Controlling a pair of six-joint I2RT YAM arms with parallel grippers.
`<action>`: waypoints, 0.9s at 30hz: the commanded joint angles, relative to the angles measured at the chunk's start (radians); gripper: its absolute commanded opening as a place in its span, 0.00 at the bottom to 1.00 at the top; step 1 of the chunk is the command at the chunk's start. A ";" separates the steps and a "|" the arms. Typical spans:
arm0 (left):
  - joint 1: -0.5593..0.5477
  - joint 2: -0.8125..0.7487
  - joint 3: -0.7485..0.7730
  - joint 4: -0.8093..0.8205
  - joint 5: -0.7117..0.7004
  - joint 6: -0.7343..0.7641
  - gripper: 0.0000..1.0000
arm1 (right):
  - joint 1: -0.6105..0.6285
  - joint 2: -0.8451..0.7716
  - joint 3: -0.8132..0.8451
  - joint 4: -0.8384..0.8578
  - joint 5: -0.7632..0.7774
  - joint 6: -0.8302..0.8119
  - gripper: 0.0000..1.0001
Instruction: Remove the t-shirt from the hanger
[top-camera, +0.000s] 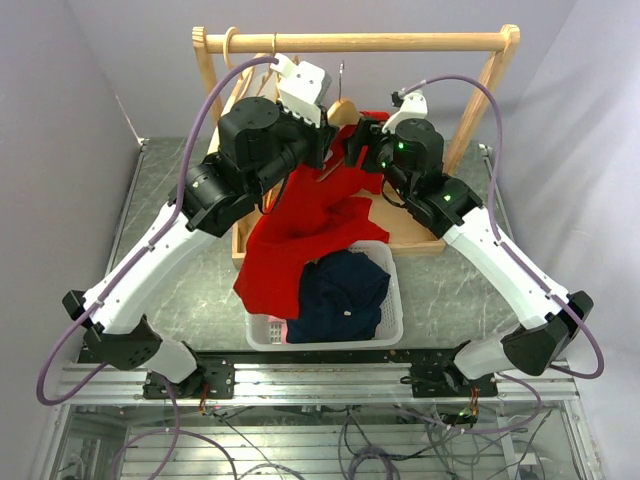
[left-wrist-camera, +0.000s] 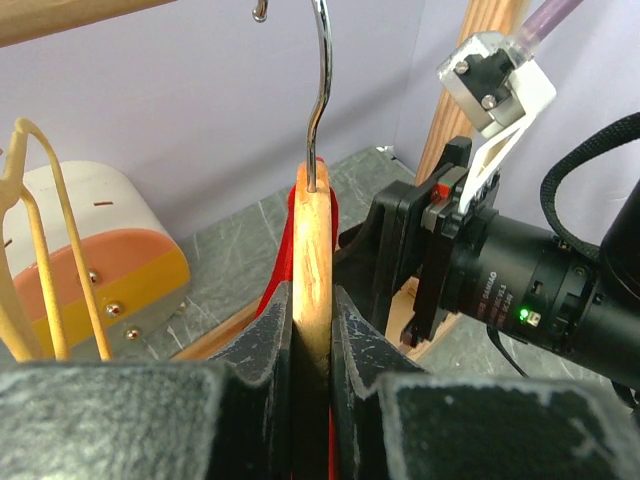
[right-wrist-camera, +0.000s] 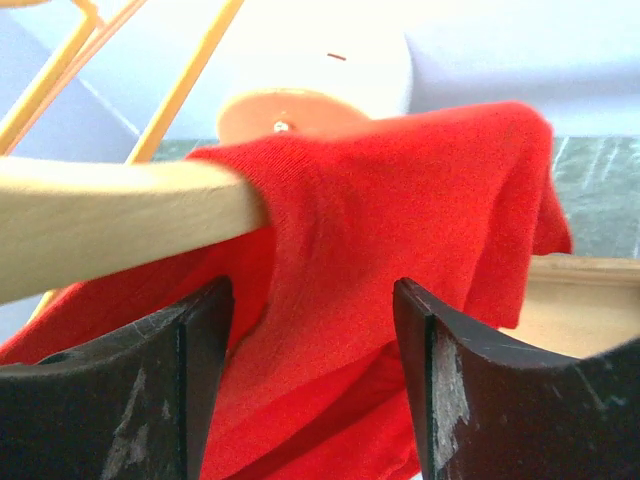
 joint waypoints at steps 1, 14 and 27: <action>0.002 -0.064 -0.002 0.034 0.051 -0.032 0.07 | 0.003 -0.004 0.023 0.063 0.127 -0.021 0.61; 0.002 -0.189 -0.161 -0.044 0.067 -0.018 0.07 | 0.003 -0.054 0.056 0.031 0.356 -0.103 0.00; 0.002 -0.359 -0.146 -0.228 0.354 0.028 0.07 | -0.229 0.002 0.168 -0.193 0.476 -0.039 0.00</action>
